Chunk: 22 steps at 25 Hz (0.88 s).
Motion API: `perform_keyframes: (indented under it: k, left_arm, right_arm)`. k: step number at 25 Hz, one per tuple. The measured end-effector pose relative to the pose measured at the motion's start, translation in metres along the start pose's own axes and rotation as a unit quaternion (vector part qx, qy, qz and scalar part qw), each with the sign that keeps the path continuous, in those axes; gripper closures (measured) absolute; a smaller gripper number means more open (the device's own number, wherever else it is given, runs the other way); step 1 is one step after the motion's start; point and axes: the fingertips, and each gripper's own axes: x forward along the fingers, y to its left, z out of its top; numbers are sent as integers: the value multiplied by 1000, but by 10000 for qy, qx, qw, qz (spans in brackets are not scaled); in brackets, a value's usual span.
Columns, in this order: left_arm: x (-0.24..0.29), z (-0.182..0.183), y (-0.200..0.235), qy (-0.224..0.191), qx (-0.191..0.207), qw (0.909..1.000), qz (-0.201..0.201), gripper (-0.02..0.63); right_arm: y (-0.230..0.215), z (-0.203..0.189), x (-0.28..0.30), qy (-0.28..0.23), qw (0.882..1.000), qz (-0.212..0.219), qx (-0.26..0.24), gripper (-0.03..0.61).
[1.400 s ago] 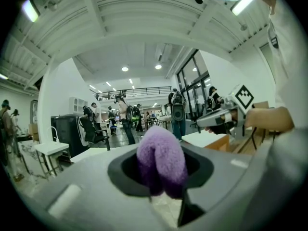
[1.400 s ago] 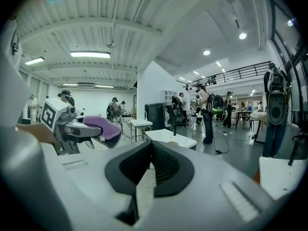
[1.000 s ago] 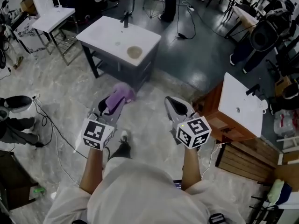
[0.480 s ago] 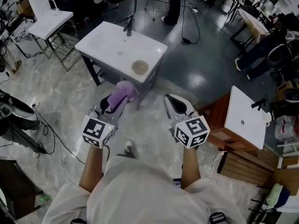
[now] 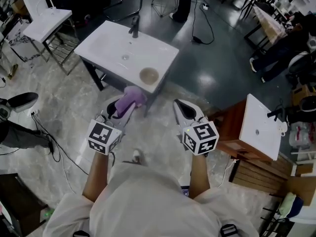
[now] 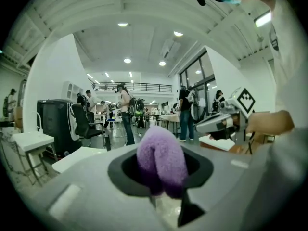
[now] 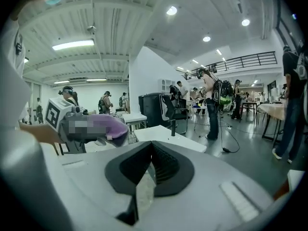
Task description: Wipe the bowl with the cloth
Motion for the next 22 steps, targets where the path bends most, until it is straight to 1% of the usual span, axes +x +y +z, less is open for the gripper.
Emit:
perform_keyframes:
  k: [5, 9, 11, 15, 19, 22]
  left_arm:
    - [12, -7, 21, 136, -44, 9998, -119, 489]
    - [20, -11, 35, 195, -106, 9997, -64, 489]
    - [24, -15, 41, 209, -136, 9997, -9, 489]
    - [38, -24, 51, 365, -241, 9990, 89, 489]
    - [55, -33, 62, 485, -390, 9977, 286, 489]
    - [73, -37, 69, 539, -382, 9968, 453, 489]
  right_arm:
    - [-10, 1, 26, 45, 9999, -140, 24, 565]
    - [-16, -2, 42, 150, 9999, -76, -3, 547]
    - [-20, -9, 53, 268, 9996, -2, -54, 536]
    - [-32, -22, 83, 592, 9976, 212, -280, 511]
    - [-49, -30, 108, 767, 9949, 466, -450, 511]
    - [-65, -39, 125, 938, 9911, 686, -646, 508]
